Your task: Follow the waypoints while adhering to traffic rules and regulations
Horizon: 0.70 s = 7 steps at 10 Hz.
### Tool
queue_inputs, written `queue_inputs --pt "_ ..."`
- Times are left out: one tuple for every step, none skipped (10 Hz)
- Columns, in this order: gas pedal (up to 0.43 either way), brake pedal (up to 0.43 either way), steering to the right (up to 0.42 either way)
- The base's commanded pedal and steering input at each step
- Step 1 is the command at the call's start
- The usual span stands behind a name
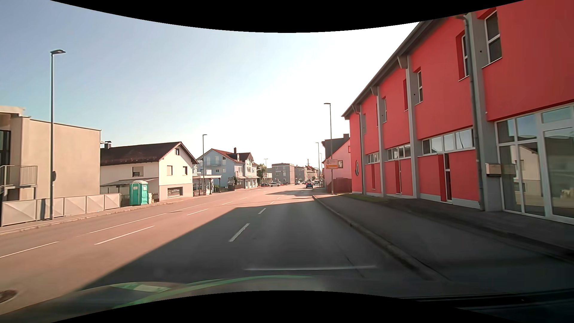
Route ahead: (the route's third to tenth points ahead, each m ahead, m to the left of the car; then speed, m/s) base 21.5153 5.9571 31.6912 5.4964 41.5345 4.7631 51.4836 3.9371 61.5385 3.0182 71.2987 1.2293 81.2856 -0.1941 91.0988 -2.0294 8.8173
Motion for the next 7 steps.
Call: queue_inputs --pt "0.000 0.000 0.006" --pt "0.000 0.000 0.006" --pt "0.008 0.000 0.006" --pt "0.008 0.000 0.007" --pt "0.008 0.000 0.007" --pt "0.008 0.000 0.006" --pt "0.008 0.000 0.006"
